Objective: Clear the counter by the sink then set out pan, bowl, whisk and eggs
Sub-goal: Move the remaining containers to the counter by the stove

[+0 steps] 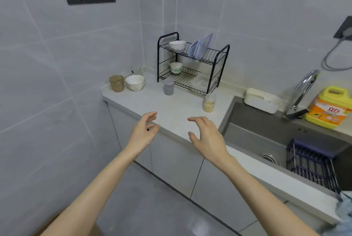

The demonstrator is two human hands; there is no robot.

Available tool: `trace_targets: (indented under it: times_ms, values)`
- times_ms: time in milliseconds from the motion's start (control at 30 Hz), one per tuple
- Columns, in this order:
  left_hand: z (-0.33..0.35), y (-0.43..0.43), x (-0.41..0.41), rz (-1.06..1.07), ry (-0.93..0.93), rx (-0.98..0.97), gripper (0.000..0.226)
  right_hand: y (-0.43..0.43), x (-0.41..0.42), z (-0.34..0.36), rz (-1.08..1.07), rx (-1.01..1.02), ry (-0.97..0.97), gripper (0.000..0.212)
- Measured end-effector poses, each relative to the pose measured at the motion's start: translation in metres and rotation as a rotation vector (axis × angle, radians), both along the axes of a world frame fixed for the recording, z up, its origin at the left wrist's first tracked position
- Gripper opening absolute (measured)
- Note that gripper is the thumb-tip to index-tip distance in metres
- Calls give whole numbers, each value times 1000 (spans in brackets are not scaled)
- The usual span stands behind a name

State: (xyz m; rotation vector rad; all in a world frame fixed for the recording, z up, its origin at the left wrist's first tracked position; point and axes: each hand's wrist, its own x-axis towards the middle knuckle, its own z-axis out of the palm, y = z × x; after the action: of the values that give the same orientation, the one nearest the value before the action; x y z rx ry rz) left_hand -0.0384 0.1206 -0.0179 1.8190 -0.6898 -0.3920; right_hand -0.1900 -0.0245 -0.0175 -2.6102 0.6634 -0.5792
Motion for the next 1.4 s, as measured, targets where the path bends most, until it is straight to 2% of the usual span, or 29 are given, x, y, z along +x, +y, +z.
trace_targets:
  times_ms: [367, 700, 900, 1100, 1267, 1400]
  values:
    - [-48, -101, 135, 39, 129, 0, 62, -97, 131, -25, -20, 54, 4, 42]
    - [-98, -258, 300, -23, 123, 127, 87, -206, 272, -50, -110, 84, 86, 43]
    - [-131, -336, 351, -88, 70, 205, 93, -257, 323, -60, -148, 103, 158, 42]
    - [-159, -369, 376, -134, 189, 178, 98, -283, 338, -71, -182, 126, 189, 42]
    - [-164, -375, 381, -82, 168, 161, 77, -294, 333, -79, -202, 134, 193, 41]
    - [-152, -364, 375, -23, 225, 137, 71, -299, 324, -82, -203, 171, 131, 39]
